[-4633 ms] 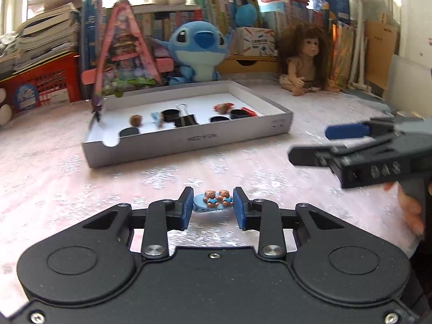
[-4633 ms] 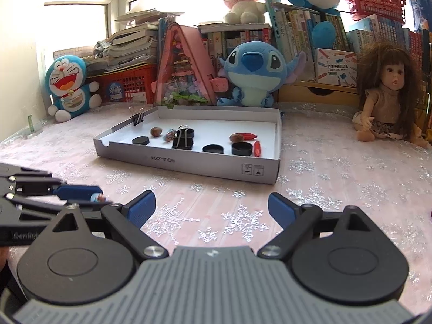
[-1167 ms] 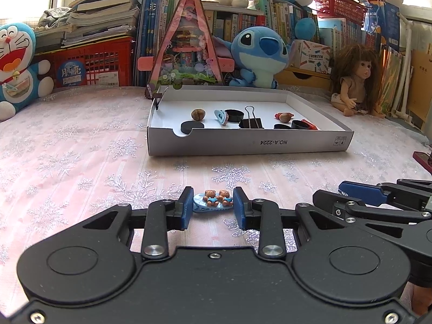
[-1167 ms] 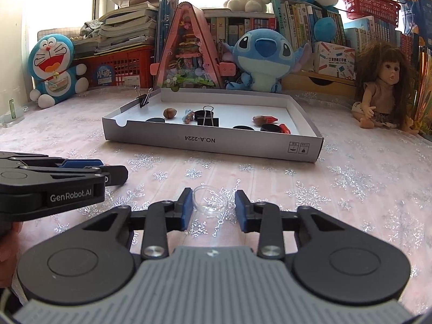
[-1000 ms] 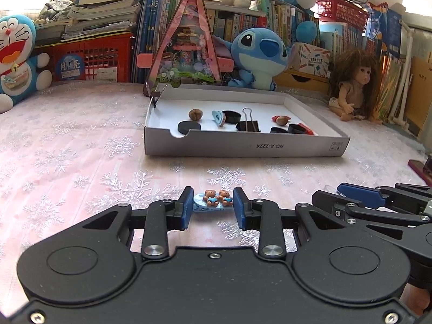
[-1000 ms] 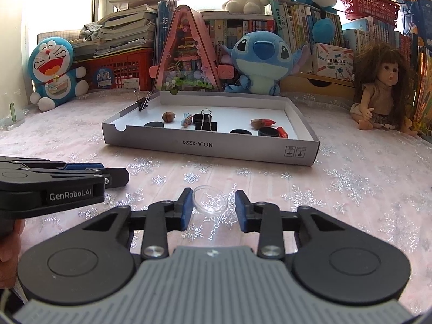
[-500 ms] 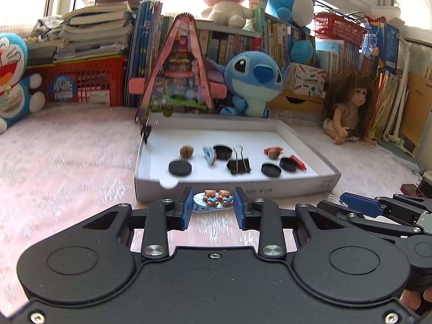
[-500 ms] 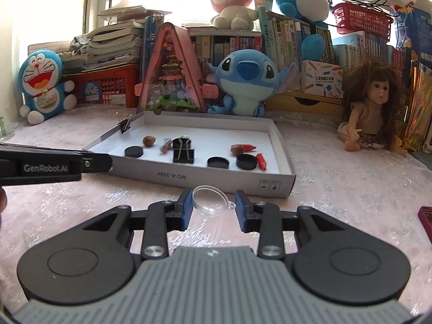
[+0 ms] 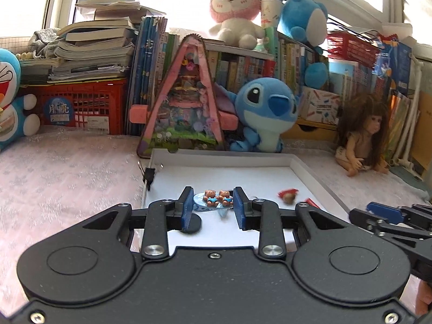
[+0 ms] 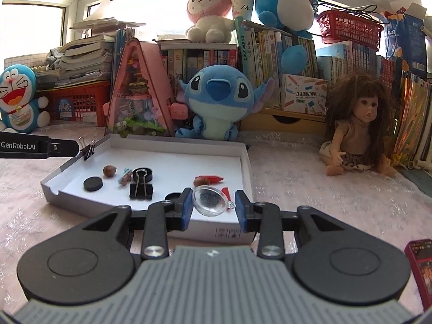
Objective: Organize rigid objects
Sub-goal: 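Carry the blue toy and clear lid over the white tray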
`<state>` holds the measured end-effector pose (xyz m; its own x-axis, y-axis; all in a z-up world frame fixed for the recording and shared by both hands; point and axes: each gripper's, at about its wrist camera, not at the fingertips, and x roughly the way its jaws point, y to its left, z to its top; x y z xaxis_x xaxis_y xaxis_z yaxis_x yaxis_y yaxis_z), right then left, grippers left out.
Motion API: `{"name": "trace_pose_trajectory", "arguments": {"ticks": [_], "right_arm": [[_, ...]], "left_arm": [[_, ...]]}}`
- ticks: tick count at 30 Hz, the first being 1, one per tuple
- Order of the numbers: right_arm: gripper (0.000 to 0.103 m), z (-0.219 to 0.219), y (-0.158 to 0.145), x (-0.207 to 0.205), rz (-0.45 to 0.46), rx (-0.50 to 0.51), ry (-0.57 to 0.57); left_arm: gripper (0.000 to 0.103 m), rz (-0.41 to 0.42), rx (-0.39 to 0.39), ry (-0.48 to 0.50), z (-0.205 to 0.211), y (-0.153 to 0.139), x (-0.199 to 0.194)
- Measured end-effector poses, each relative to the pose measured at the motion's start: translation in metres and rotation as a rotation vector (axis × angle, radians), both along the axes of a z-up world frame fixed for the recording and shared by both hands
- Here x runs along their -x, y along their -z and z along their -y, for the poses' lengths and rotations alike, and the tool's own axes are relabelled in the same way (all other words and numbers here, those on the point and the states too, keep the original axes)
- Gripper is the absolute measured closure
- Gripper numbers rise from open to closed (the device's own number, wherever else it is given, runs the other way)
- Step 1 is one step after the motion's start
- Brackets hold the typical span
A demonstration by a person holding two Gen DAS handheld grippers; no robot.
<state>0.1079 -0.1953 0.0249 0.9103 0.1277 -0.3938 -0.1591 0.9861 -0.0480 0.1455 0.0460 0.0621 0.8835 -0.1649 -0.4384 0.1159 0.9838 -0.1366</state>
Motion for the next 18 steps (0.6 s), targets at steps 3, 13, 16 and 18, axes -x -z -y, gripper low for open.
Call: {"name": "trace_pose_trajectory", "arguments": {"ticks": [3,13,16,18], "right_arm": [[0.064,-0.001,-0.001,-0.012,0.006,-0.008,-0.008],[0.065,-0.011,0.007,-0.061,0.013,-0.080,-0.030],[0.065,-0.015,0.011,-0.074,0.018,-0.069,-0.042],[0.065,-0.017,0.012,-0.082,0.019,-0.063,-0.047]], "left_arm": [[0.073,-0.006,-0.007,-0.021,0.001,0.004,-0.016],[0.073,-0.002,-0.041,-0.053,0.014,0.021,-0.065],[0.073,0.000,-0.074,-0.048,0.021,0.025,-0.078],[0.073,0.002,-0.082,-0.043,0.024,0.026,-0.086]]}}
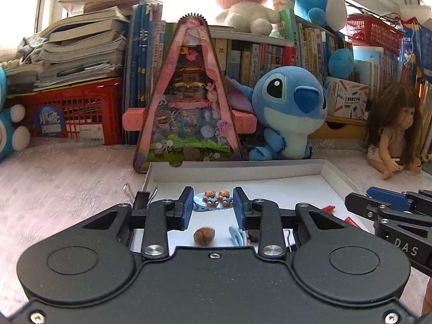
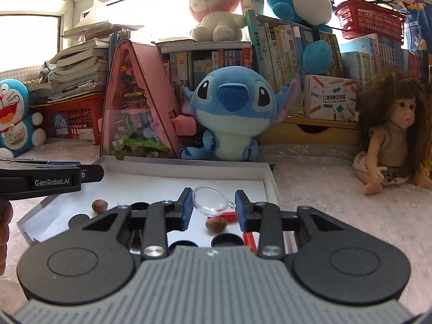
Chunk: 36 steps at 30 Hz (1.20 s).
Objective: Organize rigid objects
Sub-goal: 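Carry the blue toy and clear lid over the white tray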
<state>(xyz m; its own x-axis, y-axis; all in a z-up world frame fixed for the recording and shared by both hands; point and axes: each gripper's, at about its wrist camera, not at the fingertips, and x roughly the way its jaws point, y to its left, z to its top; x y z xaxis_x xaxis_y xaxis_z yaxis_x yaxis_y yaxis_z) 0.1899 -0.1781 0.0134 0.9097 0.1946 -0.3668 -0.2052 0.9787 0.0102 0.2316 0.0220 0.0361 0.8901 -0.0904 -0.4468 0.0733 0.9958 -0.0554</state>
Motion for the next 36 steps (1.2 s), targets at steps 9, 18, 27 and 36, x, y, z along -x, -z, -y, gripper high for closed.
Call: {"name": "trace_pose_trajectory", "arguments": {"ticks": [9,18,27,36], "right_arm": [[0.065,-0.006,0.002,-0.043,-0.022,-0.016,-0.012],[0.064,-0.020,0.014,-0.062,-0.097,0.018,-0.040],[0.064,-0.025,0.019,-0.066,-0.134,0.031,-0.043],[0.064,-0.028,0.023,-0.070,-0.173,0.050,-0.032]], "left_arm": [[0.073,-0.037,-0.019,-0.014,0.008,0.014,-0.038],[0.073,-0.107,-0.034,-0.017,0.009,0.023,-0.054],[0.073,-0.166,-0.053,-0.024,0.011,0.027,-0.060],[0.073,-0.225,-0.065,-0.031,0.012,0.030,-0.067]]}}
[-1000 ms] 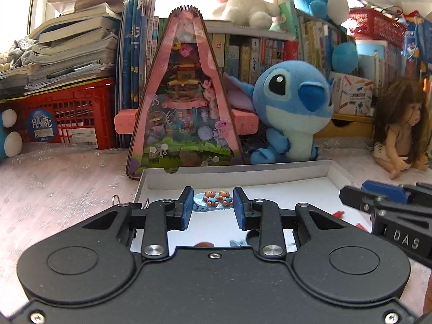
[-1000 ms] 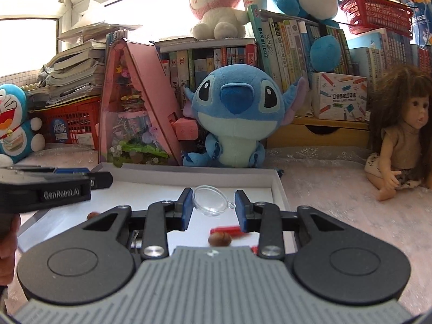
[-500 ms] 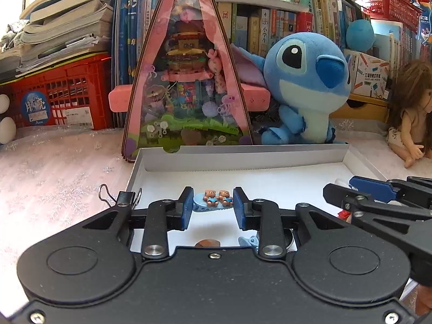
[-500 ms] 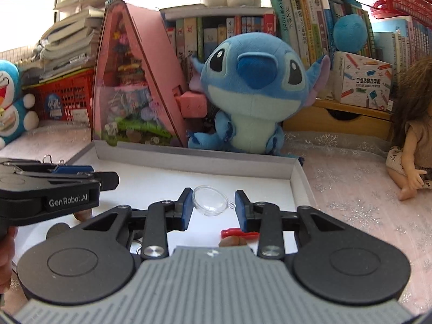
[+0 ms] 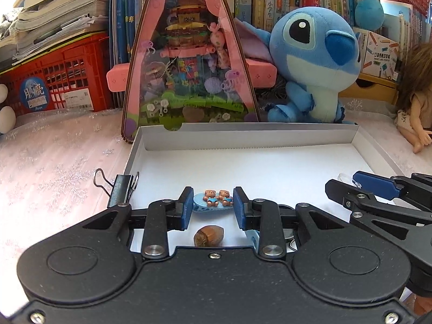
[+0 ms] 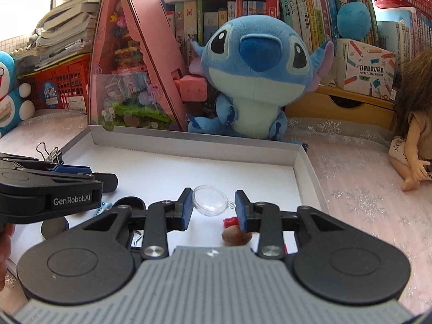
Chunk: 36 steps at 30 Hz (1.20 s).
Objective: Organize rigid objects
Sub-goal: 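Carry the blue toy and clear lid over the white tray, then lower the toy and lid into the tray and open both tools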
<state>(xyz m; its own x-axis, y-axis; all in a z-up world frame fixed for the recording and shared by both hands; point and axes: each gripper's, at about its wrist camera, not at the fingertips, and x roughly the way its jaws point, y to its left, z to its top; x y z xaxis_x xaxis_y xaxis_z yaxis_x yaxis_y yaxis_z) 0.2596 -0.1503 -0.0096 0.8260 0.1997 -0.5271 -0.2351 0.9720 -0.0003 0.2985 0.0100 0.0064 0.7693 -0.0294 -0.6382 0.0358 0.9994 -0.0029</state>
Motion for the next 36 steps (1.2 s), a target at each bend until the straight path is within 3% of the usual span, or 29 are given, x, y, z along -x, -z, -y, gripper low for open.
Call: {"name": "trace_pose_trajectory", "arguments": {"ticks": [22,36], "right_arm": [[0.064,-0.0009,0.0016,-0.0090,-0.079,0.008,0.018],[0.064,0.0009,0.0024,-0.0074,-0.081,-0.005,0.032]], "left_arm": [[0.072,-0.029,-0.031,0.010,0.0042,0.0007,-0.0022],[0.071,-0.033,-0.024,0.003,0.0034,0.0016,-0.0020]]}}
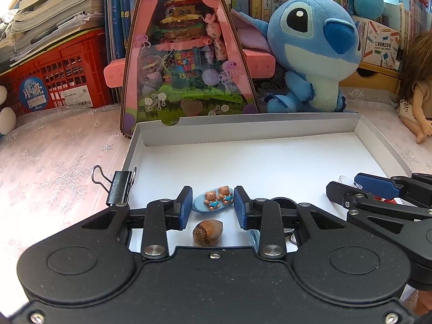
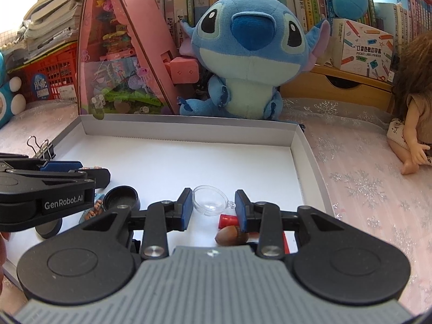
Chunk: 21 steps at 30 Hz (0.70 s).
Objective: Organize rigid objects
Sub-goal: 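Lower the toy and lid into the tray and open both tools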
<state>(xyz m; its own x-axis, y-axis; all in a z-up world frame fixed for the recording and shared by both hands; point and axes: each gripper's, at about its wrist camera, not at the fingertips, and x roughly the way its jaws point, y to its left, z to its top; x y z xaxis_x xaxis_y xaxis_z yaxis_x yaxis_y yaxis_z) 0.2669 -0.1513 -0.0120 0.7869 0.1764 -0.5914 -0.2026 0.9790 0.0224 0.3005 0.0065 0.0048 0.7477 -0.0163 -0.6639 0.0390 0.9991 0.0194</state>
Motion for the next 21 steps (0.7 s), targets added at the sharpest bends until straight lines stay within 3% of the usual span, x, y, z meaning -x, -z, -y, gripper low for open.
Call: {"name": "trace_pose_trajectory", "arguments": {"ticks": [8,15,21], "right_arm": [[0.055,0.002,0.000,0.002,0.018,-0.018,0.010],[0.039,0.009,-0.001,0.005,0.015,-0.070,0.031],[0.027,0.019,-0.007,0.017,0.042,-0.123,0.053]], "left_arm": [[0.058,-0.006,0.011,-0.014,-0.002,0.000,-0.001],[0.027,0.015,0.043,-0.019,-0.004,-0.004,0.005],[0.024,0.031,0.065,-0.022,-0.006,-0.012,0.017]]}}
